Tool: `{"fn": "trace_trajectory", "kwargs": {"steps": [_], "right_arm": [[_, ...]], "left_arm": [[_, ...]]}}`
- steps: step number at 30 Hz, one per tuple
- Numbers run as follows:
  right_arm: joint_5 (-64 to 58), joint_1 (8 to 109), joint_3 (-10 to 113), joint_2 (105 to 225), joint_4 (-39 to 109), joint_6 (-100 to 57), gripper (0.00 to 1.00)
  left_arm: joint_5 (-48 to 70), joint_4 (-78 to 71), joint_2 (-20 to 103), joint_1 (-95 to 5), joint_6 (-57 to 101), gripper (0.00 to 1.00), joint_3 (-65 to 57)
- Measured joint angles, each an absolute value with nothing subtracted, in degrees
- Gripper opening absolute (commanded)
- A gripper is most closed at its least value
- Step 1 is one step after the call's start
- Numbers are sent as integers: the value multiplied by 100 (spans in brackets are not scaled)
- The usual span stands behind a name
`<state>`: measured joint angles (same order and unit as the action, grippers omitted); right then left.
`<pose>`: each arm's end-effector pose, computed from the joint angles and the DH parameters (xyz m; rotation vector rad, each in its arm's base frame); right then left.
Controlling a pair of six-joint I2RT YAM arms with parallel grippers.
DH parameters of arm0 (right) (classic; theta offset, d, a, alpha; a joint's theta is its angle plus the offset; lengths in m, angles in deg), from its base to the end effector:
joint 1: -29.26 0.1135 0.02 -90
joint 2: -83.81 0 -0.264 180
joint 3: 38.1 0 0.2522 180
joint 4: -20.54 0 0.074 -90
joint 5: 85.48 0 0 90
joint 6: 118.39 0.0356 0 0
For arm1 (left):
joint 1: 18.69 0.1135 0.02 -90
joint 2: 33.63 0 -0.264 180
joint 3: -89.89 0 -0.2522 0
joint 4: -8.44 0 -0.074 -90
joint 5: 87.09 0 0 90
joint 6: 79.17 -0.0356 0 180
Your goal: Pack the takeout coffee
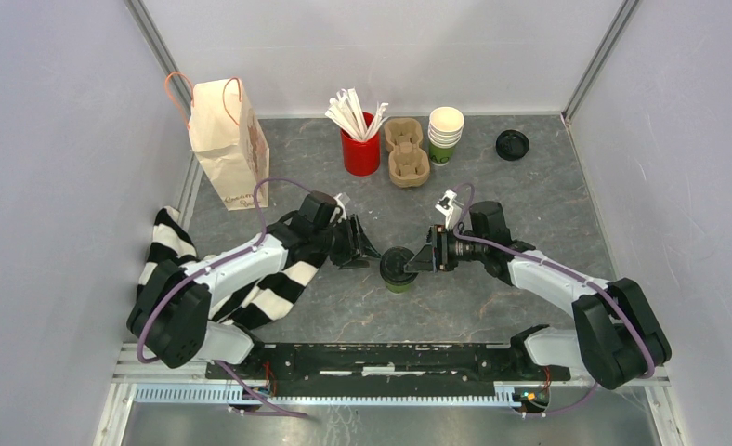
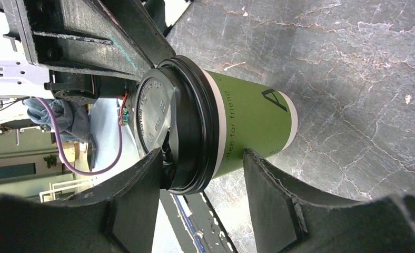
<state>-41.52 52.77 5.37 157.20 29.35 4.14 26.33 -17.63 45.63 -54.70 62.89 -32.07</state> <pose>0.2100 0.1193 0.1789 -0.2913 2.3675 1.4036 0.2168 -0.1750 0.2032 -0.1577 2.6614 -1.1182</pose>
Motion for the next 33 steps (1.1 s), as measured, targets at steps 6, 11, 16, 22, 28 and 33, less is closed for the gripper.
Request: {"fn": "trace_trajectory", "kwargs": {"steps": [6,11,16,22,28,33], "right_arm": [[-4058,5288,985,15763,3689,91,80],[-3769,5319,1687,15781,4699,-359,96],[-3367,5450,2452,15779,5567,-842,98],[-2220,6138,3355,15864,6559,-1404,98],[-1033,7089,4089,16336,7099,-1697,98],[-314,7618,4428,16778,7416,-1817,98]], "left_arm": [[2274,-2406,4384,-5593,6098,61,-2976],[1925,-3247,4268,-5617,5987,73,-2578],[1691,-3632,3993,-5617,5937,82,-2117],[1341,-3980,3413,-5617,5904,90,-1852],[937,-4353,2672,-5617,5908,93,-1852],[799,-4511,2401,-5617,5910,93,-1854]]}}
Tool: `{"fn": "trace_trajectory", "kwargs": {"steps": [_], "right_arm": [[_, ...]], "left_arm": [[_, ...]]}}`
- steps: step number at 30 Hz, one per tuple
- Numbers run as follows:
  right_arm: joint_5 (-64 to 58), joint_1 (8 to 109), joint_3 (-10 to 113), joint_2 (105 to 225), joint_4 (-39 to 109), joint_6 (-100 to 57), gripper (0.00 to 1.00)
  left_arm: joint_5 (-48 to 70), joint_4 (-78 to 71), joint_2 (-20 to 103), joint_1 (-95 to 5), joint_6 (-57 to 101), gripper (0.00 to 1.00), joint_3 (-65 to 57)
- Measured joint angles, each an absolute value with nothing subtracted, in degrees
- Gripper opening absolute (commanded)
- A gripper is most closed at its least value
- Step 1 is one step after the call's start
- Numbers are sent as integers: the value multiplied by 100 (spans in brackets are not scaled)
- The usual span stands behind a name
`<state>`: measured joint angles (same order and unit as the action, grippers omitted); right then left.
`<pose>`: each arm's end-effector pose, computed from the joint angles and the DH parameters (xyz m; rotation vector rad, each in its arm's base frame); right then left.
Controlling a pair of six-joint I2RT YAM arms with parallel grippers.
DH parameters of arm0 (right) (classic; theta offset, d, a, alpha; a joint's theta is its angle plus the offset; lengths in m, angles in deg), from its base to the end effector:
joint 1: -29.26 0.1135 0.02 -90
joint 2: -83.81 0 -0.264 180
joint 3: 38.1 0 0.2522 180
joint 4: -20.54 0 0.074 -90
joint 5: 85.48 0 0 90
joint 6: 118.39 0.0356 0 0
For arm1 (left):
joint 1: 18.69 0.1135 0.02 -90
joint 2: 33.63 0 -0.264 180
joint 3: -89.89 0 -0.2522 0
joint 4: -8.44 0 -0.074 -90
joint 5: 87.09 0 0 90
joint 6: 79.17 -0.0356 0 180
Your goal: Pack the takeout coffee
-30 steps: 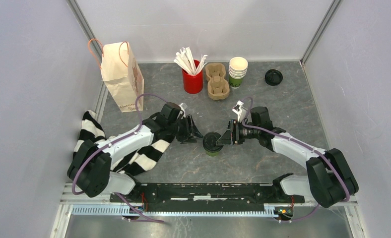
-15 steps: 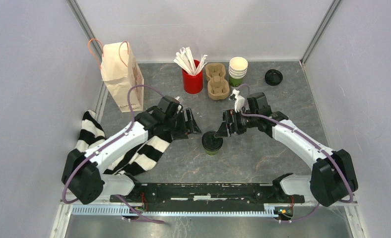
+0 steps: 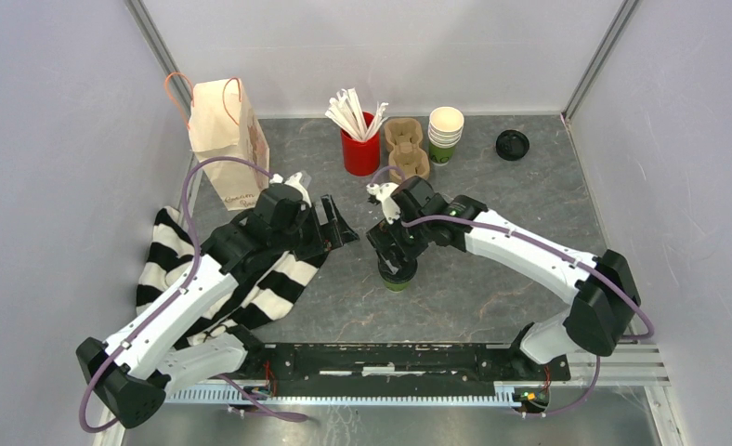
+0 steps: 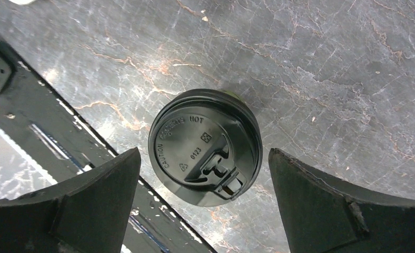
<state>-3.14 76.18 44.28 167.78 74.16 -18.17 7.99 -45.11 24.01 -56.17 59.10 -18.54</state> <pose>0.2060 0.2273 0.2793 -0.8761 2.4671 0.5460 0.1630 -0.1289 0.3274 -0.1772 2.4126 -0.8526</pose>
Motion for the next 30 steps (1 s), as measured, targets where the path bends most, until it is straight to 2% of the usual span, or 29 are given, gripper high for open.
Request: {"fn": "trace_trajectory", "kwargs": {"steps": [10,30], "right_arm": [[375,8014,4716,17158,7604,-1927,98],[617,8202,4701,17230,7416,-1861,98]], "left_arm": [[742,-4633,2192,-5617,5915,93,-1994],[747,-4716,2390,-5617,5913,93,-1999]]}}
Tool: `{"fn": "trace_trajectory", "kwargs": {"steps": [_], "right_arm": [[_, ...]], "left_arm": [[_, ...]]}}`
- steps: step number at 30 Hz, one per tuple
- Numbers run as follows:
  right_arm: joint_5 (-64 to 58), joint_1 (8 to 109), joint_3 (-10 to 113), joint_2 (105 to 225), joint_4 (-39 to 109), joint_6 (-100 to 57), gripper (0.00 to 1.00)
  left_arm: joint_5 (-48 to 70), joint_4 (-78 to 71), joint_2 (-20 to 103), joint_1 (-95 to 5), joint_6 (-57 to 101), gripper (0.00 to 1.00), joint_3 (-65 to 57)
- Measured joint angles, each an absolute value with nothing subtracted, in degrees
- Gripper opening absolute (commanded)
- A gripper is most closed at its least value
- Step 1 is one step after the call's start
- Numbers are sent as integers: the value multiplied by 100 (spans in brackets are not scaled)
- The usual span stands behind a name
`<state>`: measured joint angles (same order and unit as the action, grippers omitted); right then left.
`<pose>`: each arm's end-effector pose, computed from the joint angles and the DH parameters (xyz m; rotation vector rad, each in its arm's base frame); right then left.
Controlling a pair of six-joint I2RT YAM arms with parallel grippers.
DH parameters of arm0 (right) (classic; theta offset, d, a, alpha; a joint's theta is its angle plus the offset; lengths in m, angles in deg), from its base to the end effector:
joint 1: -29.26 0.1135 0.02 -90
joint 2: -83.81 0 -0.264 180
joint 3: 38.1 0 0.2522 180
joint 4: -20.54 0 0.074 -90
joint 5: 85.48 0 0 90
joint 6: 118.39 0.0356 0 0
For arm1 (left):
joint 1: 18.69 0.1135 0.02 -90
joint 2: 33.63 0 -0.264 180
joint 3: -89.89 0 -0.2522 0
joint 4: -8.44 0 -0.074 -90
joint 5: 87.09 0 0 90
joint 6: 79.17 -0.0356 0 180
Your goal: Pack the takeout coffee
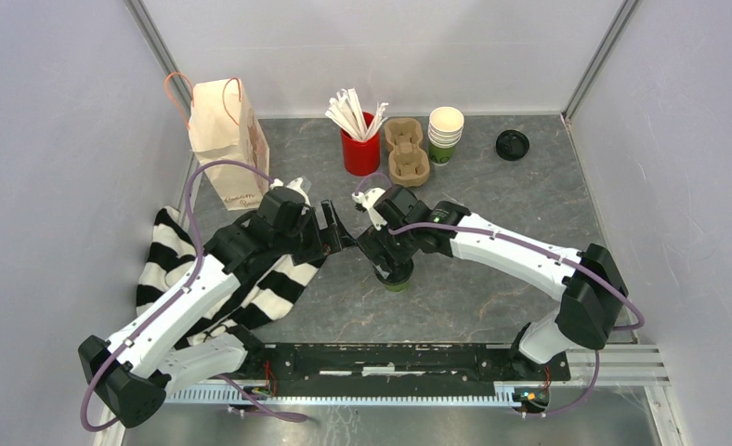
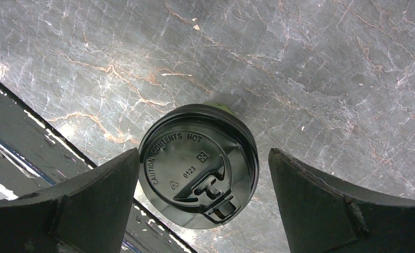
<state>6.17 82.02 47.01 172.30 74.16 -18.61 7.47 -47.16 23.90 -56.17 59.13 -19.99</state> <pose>0.1972 0.2577 0.2706 -0.9459 2.4330 0.3692 0.1605 -0.1267 0.3165 -0.1906 2.4663 -0.8039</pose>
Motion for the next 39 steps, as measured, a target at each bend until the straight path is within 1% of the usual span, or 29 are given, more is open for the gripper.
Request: {"fn": "trace_trajectory", "kwargs": {"steps": [24,31,35,39], "right_arm": [[788,8051,4312,16900,7477,-1645,98],[786,8042,4211,16861,7359,-1614,89],[700,7924,3901,16644,7084,-1535,84],[663,7856,3645,16485,6800,-1476,82]], "left_arm": [[749,-4716,2366,-5617,5913,93,-1999],[749,-4714,2351,-5617,5915,93,-1999],[751,-4714,2312,-5617,5915,93,-1999],[751,-4710,2266,-5617,5915,93,-2005]]}}
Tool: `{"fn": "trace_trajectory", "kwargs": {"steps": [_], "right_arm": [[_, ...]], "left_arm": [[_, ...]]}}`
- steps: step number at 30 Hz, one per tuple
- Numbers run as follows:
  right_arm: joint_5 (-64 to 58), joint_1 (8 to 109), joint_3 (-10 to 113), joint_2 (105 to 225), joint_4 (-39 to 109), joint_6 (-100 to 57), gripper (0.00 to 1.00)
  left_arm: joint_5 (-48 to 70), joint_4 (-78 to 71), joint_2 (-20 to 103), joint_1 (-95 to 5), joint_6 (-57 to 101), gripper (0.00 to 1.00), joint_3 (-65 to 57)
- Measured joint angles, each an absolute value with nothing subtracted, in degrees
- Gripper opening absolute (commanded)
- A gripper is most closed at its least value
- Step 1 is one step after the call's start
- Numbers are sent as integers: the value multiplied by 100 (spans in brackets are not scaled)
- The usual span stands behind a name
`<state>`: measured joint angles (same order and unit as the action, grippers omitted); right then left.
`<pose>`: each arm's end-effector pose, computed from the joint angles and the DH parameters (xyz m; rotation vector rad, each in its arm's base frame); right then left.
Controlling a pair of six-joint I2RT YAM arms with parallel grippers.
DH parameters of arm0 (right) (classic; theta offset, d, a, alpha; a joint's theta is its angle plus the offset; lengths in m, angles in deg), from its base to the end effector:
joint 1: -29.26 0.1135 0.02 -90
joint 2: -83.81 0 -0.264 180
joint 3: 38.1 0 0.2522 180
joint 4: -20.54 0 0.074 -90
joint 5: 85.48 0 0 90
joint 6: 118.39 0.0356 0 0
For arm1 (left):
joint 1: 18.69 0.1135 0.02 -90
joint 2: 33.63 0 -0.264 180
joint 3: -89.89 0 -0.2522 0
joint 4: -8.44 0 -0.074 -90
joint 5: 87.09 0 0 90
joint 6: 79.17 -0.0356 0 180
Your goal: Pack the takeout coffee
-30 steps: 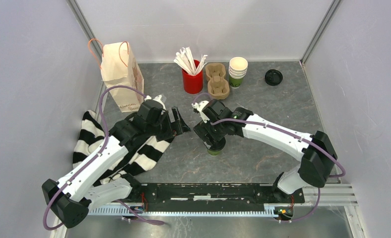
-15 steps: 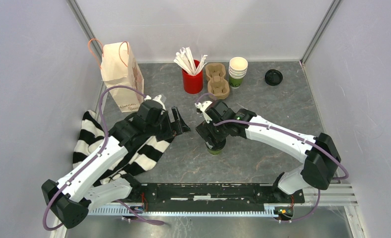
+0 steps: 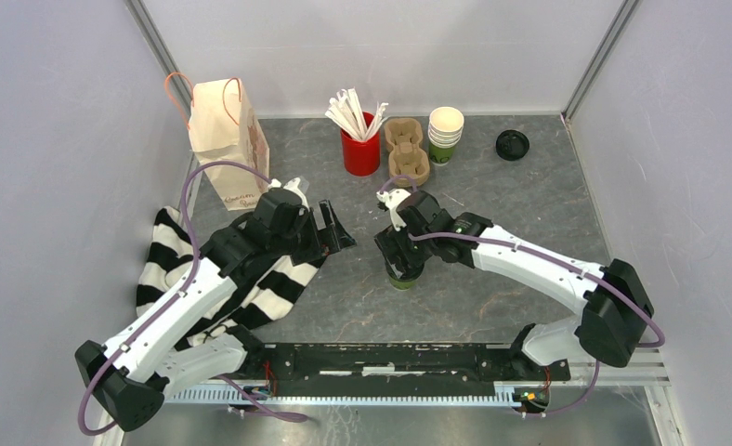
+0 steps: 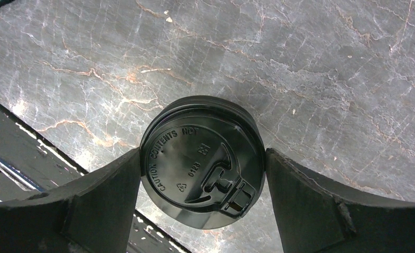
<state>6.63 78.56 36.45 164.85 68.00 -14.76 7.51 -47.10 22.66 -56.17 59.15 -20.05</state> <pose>0.1927 0.2220 0.2572 -0.7689 2.4400 0.3943 0.1570 -0.1240 0.3202 -0.1878 2.4458 -0.8195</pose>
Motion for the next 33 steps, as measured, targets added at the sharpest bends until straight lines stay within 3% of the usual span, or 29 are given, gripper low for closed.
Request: {"fn": "trace_trajectory", "kwargs": {"steps": [11,22,30,33], "right_arm": [[604,7441,3326,16279,6384,-1450,83],[746,5354,2616,15479,6216,-1583,89],[740,3832,2218,14913,6203,-1784,93],[746,3782,2157,14821,6201,-1857,95]], "left_arm": [[771,-4705,2176,-5617,5919,93,-2056],[797,-4714,2373,-5617,5919,93,-1723],[1009,-4646,3407,-5617,5819,93,-838],[1070,-4631,3848,-5617,5572,93,-394]]}}
